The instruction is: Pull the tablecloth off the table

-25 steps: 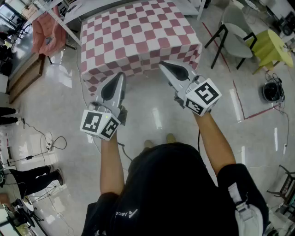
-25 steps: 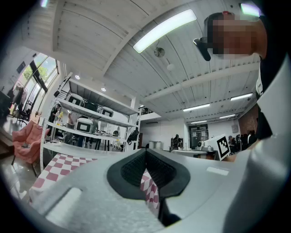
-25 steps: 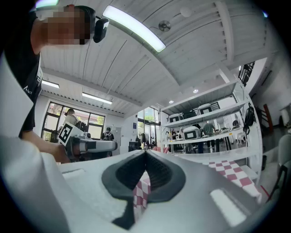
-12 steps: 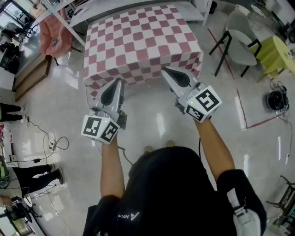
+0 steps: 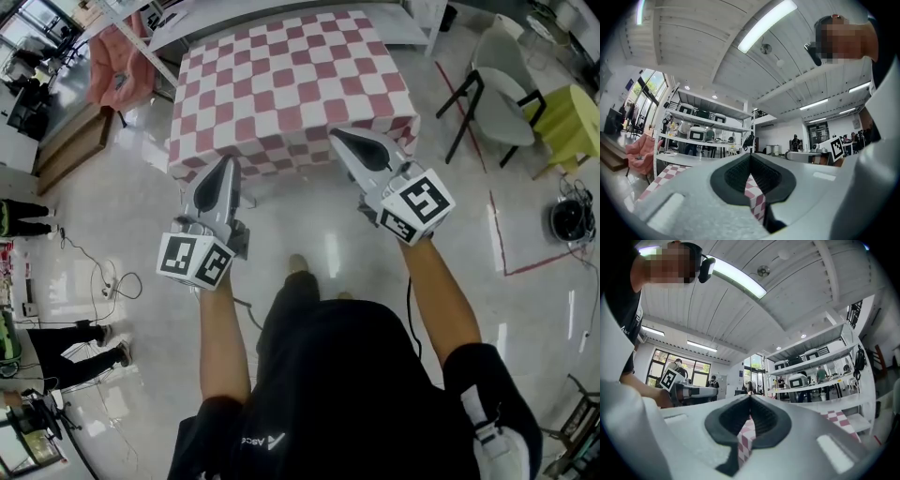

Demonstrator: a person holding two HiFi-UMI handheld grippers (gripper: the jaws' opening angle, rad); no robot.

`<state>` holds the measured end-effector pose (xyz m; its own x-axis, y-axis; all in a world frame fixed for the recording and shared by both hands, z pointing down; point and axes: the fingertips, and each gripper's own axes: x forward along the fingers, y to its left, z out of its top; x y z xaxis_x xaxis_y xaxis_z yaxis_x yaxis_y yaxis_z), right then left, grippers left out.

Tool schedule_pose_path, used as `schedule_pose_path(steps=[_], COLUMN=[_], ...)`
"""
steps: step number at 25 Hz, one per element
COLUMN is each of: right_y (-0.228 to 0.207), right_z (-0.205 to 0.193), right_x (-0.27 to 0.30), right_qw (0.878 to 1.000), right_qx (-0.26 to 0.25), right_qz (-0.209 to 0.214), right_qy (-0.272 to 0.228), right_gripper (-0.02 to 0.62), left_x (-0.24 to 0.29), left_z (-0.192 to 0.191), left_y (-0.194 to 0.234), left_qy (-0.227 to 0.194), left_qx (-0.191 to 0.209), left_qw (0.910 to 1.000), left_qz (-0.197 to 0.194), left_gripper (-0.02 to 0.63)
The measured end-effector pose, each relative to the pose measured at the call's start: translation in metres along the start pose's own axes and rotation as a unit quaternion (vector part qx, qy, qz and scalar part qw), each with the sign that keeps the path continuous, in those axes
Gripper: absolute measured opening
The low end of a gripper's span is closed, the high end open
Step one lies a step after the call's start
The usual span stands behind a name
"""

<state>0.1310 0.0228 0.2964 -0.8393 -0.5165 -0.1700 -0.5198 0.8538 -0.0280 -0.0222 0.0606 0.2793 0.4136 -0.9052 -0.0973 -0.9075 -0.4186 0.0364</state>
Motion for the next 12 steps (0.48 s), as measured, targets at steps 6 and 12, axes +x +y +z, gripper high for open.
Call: schedule_pose_path(steps=[6, 12], right_y=[-0.032, -0.083], right_z=[-0.014, -0.034], right_x=[0.050, 0.134], right_qw=[1.000, 0.999], right_qx=[-0.010, -0.022], right_qz=[0.003, -0.010], right_qy=[0.006, 0.021], right_gripper=[0.001, 0.000], left_x=[0.038, 0.098], left_z=[-0.010, -0.019], left_y=[0.049, 0.128], left_qy=[-0.006, -0.015], left_qx=[0.003, -0.001], left_qw=[1.0000, 0.9998], left_qz=[0.003, -0.014], left_gripper=[0.009, 0.009])
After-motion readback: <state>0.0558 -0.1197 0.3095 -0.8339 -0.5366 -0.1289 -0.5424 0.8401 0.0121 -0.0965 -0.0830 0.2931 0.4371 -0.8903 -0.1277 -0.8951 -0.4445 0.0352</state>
